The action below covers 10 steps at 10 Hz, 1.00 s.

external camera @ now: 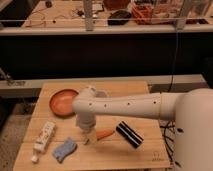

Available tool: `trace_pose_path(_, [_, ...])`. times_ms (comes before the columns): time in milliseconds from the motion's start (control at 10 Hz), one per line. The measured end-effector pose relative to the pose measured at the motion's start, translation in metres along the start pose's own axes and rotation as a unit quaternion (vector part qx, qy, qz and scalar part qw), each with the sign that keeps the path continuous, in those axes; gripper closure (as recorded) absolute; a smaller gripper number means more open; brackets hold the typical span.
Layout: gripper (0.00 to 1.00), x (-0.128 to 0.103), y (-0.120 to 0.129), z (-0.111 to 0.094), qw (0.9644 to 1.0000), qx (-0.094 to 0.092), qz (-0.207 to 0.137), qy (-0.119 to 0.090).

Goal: Place the white sponge in the ceramic cup

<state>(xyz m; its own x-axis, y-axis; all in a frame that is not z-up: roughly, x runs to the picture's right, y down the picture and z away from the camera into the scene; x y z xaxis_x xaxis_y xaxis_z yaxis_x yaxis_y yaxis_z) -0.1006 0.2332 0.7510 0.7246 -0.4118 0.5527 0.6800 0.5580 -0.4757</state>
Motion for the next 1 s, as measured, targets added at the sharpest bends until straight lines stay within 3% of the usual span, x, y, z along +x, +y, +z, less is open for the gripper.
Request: trace_pose_path(1000, [0.20,-0.037,-0.016,0.025,0.9988,-0.010,-0.044,-0.016])
